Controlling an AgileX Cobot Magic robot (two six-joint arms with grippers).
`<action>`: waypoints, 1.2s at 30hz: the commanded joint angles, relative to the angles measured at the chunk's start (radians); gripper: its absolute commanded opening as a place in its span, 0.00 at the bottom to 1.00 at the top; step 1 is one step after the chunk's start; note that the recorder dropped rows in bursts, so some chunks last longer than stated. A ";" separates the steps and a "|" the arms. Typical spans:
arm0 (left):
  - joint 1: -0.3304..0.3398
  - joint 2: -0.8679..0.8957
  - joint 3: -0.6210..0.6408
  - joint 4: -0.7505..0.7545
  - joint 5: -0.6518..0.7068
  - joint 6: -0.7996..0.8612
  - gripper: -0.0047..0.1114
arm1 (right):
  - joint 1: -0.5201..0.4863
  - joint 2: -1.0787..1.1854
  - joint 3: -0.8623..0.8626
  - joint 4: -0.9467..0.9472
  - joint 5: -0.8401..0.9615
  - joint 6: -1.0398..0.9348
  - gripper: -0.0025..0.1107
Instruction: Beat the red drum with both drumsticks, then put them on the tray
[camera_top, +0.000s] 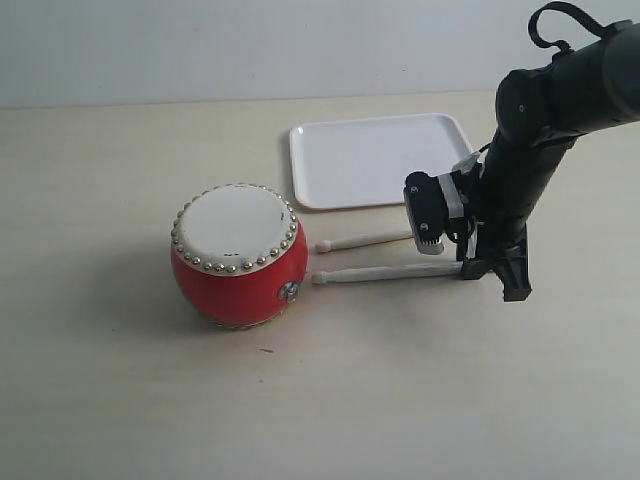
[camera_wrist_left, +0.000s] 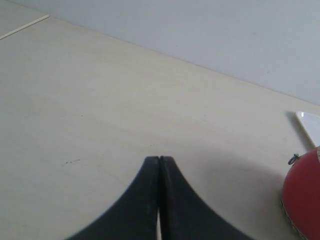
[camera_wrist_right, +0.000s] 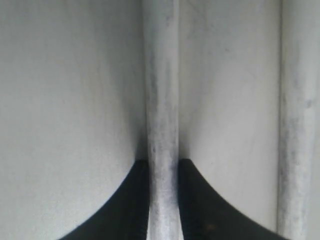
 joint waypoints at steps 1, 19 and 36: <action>0.001 -0.004 0.004 0.003 -0.008 -0.003 0.04 | 0.002 0.001 -0.005 0.000 -0.002 0.001 0.02; 0.001 -0.004 0.004 0.003 -0.008 -0.003 0.04 | 0.002 -0.134 -0.005 -0.007 0.139 0.017 0.02; 0.001 -0.004 0.004 0.003 -0.008 -0.003 0.04 | 0.002 -0.323 -0.005 -0.023 0.242 0.269 0.02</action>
